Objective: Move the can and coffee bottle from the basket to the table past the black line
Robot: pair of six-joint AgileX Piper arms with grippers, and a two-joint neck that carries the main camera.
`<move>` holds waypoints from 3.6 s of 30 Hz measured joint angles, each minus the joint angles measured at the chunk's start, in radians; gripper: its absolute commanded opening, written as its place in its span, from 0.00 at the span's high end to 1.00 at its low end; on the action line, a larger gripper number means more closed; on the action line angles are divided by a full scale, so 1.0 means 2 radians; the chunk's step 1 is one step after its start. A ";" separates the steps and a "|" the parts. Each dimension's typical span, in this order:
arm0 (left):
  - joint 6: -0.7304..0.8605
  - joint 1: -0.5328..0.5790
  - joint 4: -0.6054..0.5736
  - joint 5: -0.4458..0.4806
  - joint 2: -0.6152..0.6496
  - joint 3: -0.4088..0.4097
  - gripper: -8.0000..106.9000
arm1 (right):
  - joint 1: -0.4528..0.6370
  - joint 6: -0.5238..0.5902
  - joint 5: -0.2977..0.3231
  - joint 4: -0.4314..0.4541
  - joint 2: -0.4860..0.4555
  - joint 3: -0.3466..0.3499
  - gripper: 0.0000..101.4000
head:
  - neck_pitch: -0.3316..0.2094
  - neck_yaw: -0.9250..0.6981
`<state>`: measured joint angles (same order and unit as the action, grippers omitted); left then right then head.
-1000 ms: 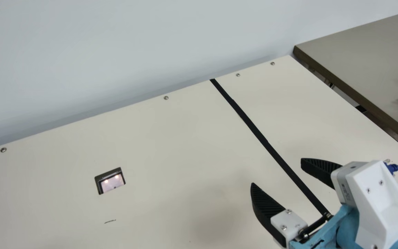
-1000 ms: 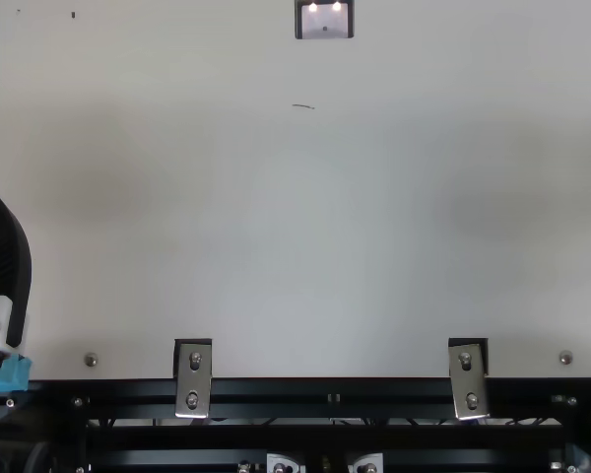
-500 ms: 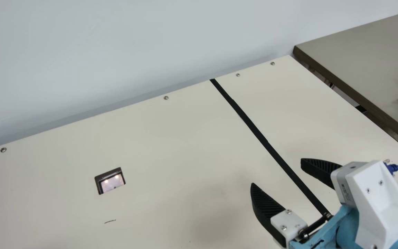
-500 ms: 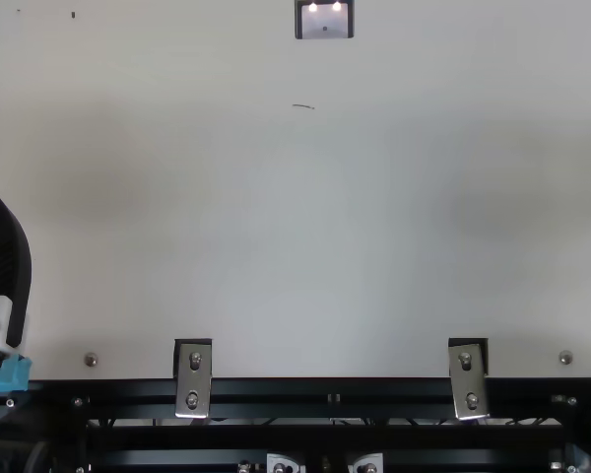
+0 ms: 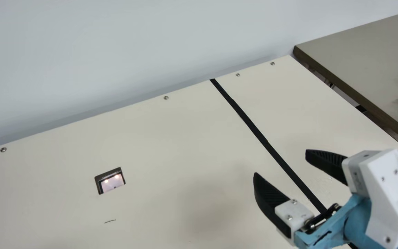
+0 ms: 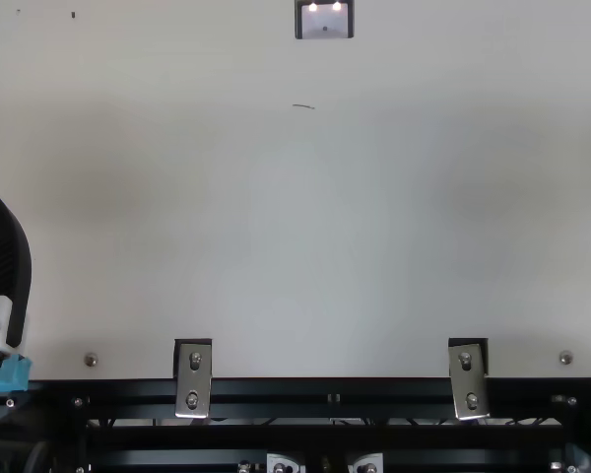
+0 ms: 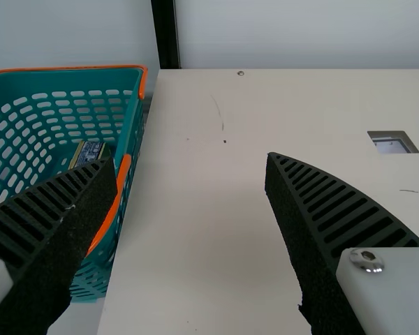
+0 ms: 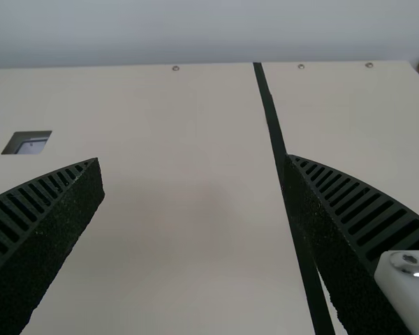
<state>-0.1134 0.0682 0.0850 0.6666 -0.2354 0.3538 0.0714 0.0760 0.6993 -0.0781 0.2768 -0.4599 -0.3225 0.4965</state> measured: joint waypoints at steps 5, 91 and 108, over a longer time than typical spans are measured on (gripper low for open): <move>0.000 0.000 0.000 0.000 0.000 0.000 0.15 | -0.008 -0.016 0.037 0.001 0.015 -0.066 0.00 | 0.000 -0.003; 0.000 0.000 0.000 0.000 0.000 0.000 0.15 | -0.149 -0.248 0.236 -0.256 0.057 -0.273 0.00 | 0.008 -0.023; 0.000 0.000 0.000 0.000 0.000 0.000 0.15 | -0.149 -0.248 0.236 -0.256 0.057 -0.273 0.00 | 0.026 -0.287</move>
<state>-0.1134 0.0682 0.0850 0.6666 -0.2354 0.3538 -0.2257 -0.4199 1.1708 -0.5908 0.3910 -1.0055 -0.2713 -0.0768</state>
